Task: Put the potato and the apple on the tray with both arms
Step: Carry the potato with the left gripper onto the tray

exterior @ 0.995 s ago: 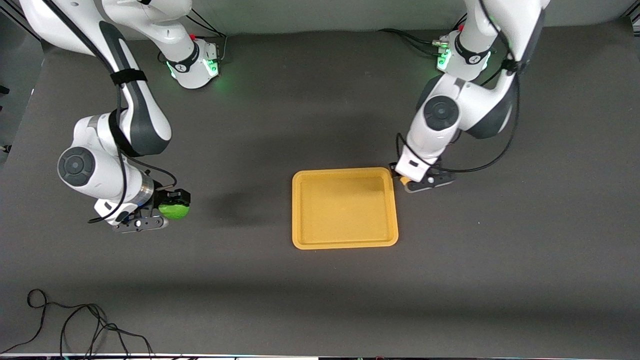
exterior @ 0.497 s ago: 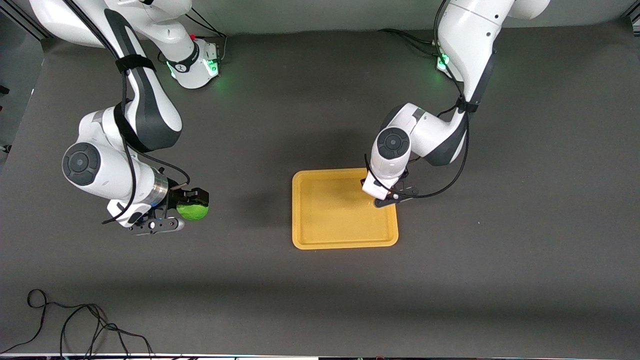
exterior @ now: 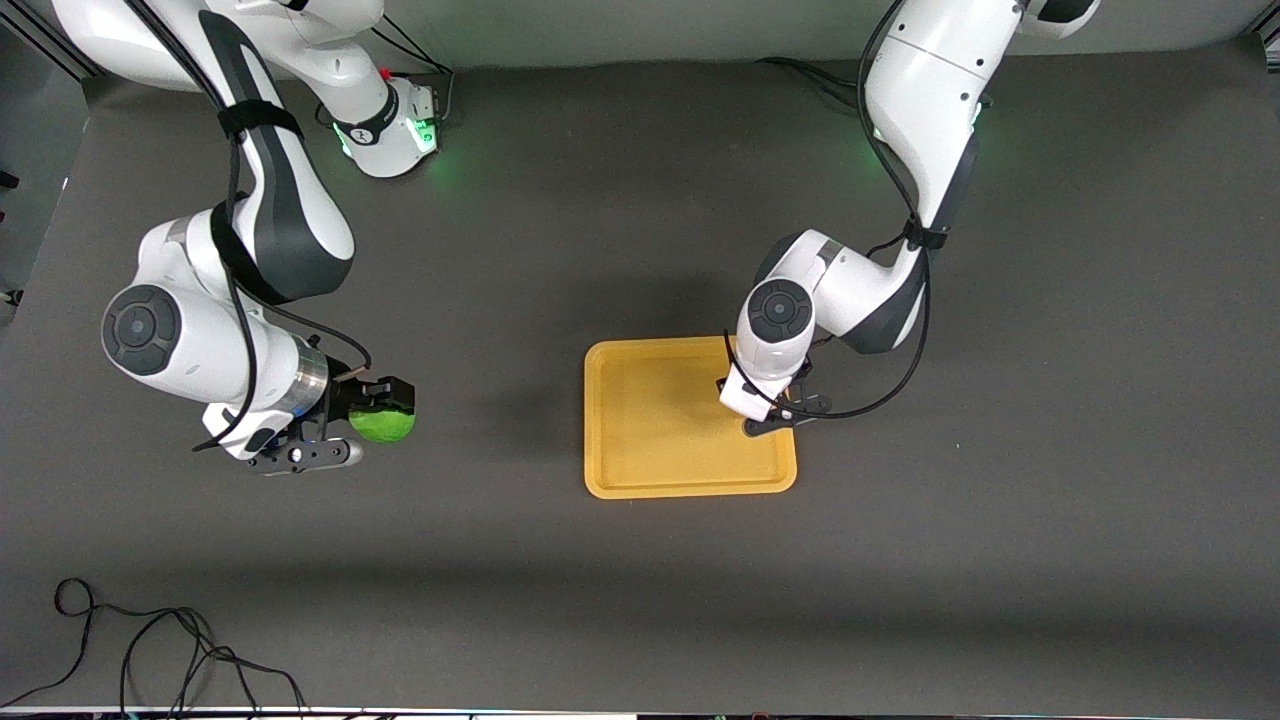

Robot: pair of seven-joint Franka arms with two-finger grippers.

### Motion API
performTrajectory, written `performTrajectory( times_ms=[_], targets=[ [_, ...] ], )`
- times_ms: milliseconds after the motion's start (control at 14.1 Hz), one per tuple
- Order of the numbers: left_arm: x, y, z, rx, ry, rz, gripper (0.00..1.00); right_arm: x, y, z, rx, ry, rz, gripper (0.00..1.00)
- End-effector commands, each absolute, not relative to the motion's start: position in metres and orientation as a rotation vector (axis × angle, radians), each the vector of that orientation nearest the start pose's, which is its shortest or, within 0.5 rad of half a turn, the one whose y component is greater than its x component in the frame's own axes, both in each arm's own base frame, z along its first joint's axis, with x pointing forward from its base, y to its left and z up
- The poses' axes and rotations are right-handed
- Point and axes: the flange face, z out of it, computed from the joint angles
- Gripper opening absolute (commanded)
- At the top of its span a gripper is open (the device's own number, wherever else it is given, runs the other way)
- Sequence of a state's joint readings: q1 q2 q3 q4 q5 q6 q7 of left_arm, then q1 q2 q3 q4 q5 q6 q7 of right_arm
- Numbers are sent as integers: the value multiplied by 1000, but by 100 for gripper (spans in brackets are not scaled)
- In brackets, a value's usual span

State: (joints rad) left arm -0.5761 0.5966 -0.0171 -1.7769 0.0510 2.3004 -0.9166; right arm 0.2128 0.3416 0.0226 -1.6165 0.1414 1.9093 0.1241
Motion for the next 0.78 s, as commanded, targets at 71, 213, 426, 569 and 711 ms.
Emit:
performTrajectory(
  times_ms=[71,213,426,569,711],
  targets=[
    [547,-369,216,-3025,-452,23,74,633,201,450,-2930,-26,117,34],
    [548,-371,212,-3025,-450,23,93,633,231,448,-2930,1,121,33],
    [550,-372,209,-3023,-449,27,99,639,286,445,-2928,90,108,33],
    [550,-371,209,-3023,-452,27,99,642,304,432,-2928,137,125,33],
    [552,-369,211,-3020,-450,26,99,643,308,427,-2927,178,128,32]
  ],
)
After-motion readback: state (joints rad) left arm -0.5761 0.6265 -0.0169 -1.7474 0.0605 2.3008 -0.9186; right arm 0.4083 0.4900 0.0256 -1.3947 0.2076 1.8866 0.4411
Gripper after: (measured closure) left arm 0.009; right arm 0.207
